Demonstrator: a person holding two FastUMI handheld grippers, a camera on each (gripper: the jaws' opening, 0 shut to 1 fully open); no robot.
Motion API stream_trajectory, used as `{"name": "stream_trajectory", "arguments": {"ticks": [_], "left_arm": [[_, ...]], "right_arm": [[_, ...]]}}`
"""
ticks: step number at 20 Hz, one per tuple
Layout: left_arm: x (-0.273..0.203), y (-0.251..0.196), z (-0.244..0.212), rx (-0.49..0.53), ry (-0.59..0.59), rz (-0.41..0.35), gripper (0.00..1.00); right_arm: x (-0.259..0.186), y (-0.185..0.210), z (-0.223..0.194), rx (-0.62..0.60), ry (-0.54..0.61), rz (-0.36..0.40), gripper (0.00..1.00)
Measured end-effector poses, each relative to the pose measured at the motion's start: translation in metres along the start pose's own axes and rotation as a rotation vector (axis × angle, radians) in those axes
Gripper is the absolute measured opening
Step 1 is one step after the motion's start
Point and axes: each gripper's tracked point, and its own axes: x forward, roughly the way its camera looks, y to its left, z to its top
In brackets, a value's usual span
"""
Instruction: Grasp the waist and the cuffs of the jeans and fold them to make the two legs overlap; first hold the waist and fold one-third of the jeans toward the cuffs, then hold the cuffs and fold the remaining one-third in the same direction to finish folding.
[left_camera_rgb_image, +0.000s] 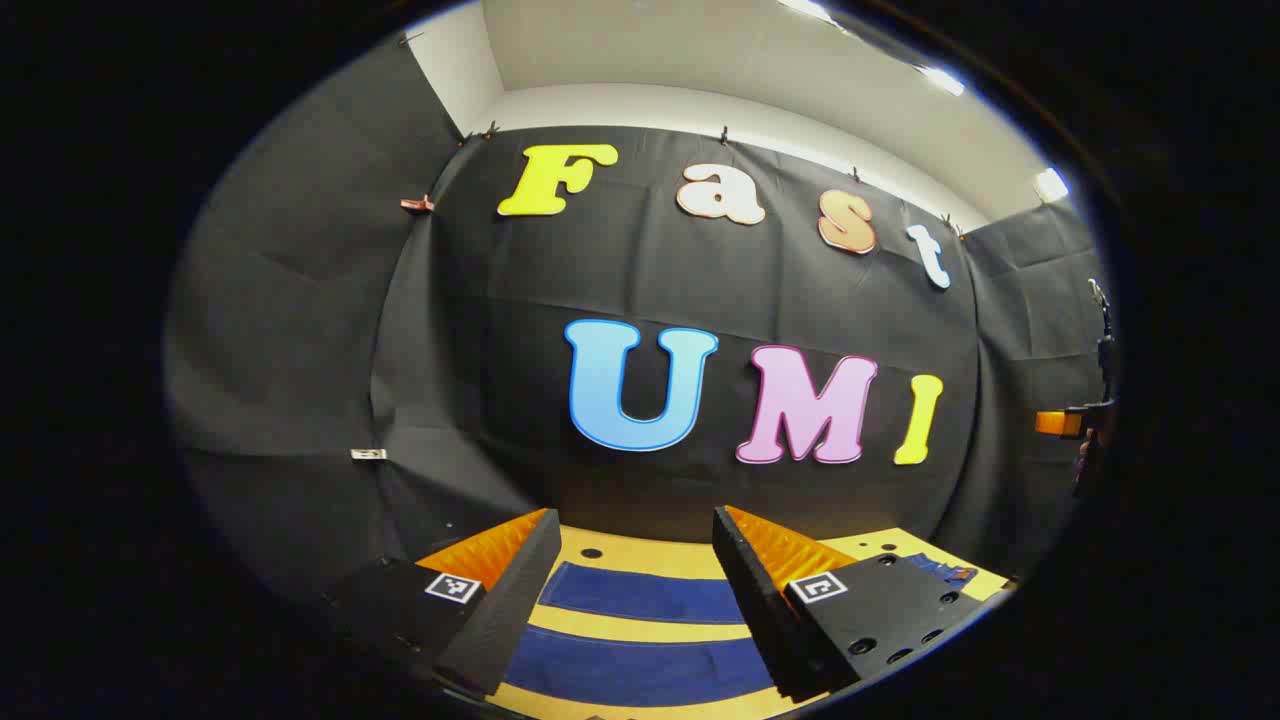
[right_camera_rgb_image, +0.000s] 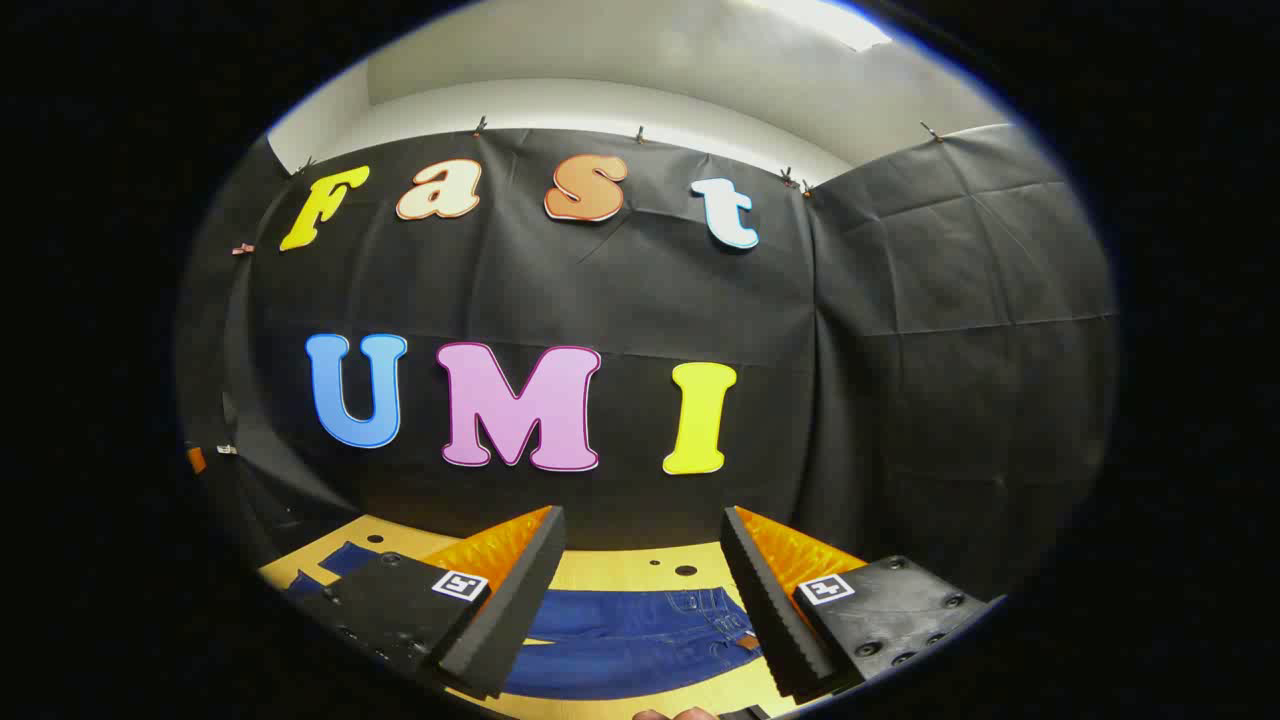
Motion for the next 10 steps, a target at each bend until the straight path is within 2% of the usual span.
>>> {"name": "stream_trajectory", "arguments": {"ticks": [3, 4, 6, 10], "left_arm": [[-0.001, 0.001, -0.004, -0.050, 0.011, -0.016, 0.96], [-0.002, -0.002, -0.010, -0.050, 0.026, -0.031, 0.96], [-0.005, -0.006, -0.016, -0.030, 0.048, -0.051, 0.96], [-0.012, -0.015, -0.010, -0.005, 0.042, -0.086, 0.96]], "right_arm": [[-0.034, -0.002, -0.004, -0.008, 0.026, -0.022, 0.96], [-0.044, -0.002, -0.001, -0.013, 0.025, -0.027, 0.99], [-0.058, 0.002, 0.001, -0.020, 0.025, -0.020, 0.96], [-0.060, 0.010, -0.002, -0.059, 0.047, 0.018, 0.94]]}}
